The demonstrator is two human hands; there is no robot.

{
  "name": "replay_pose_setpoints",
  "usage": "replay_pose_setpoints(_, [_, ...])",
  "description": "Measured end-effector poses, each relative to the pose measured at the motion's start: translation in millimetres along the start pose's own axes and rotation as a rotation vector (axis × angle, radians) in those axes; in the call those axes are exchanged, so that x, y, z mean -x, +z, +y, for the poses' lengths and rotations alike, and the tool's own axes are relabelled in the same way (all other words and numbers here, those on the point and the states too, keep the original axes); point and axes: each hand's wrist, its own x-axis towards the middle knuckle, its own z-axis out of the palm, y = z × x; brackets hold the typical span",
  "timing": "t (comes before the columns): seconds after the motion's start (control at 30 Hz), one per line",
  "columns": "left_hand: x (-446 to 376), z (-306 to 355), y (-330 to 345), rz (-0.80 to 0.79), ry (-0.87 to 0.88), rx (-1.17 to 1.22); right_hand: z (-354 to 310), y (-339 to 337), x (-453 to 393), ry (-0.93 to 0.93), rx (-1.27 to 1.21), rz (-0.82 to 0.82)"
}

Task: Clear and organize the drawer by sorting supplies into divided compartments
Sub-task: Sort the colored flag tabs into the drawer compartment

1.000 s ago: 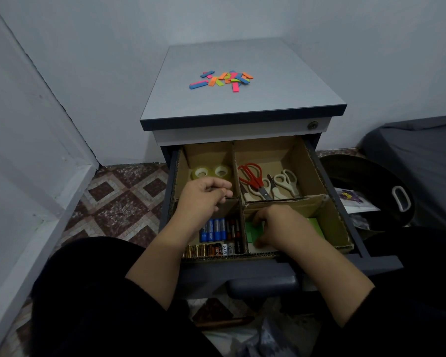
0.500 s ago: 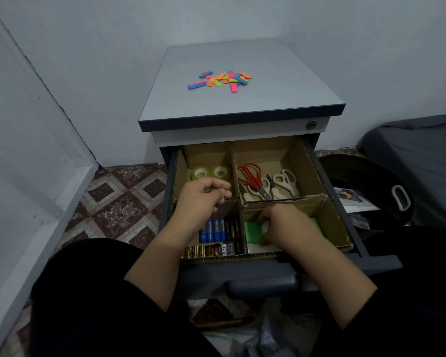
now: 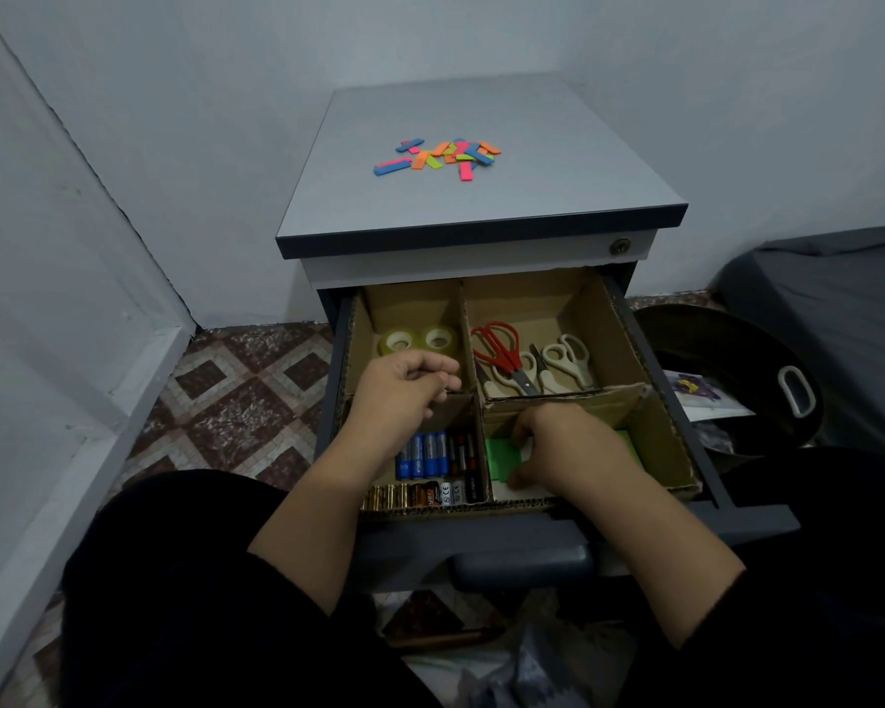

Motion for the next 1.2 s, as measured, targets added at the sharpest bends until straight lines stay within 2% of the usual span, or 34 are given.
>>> replay_pose_setpoints(1.2, [0.5, -0.2, 0.1, -0.007, -0.003, 0.009, 1.7, 2.0, -4.3, -0.043, 0.031, 0.014])
